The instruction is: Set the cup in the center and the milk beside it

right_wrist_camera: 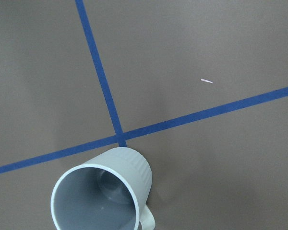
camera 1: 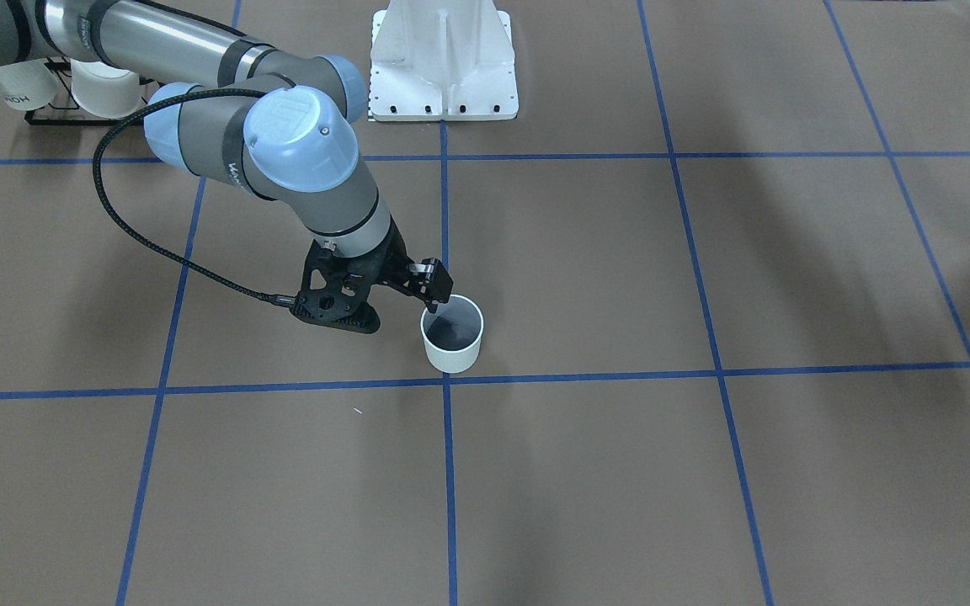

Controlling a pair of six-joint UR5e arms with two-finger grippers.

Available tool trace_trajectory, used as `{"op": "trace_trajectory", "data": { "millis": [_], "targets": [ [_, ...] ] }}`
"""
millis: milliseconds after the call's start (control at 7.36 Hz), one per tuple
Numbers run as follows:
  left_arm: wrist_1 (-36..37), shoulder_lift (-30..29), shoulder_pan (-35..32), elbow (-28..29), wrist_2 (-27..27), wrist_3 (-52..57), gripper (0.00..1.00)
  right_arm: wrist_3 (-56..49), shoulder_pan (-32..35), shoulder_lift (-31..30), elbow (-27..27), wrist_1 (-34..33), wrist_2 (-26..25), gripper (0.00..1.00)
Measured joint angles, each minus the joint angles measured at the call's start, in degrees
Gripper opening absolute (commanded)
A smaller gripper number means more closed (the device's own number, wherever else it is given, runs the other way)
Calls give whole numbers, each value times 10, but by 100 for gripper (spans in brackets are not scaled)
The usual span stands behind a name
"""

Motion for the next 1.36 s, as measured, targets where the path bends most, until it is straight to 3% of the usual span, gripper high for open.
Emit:
{"op": "trace_trajectory", "data": {
  "millis": [1087, 1359],
  "targets": [
    [-60, -14, 13, 29, -3, -89, 98, 1, -2, -40, 40, 0, -8, 100],
    [-62, -15, 26, 29, -5, -92, 98, -2, -3, -87, 89, 1, -8, 100]
  ]
}}
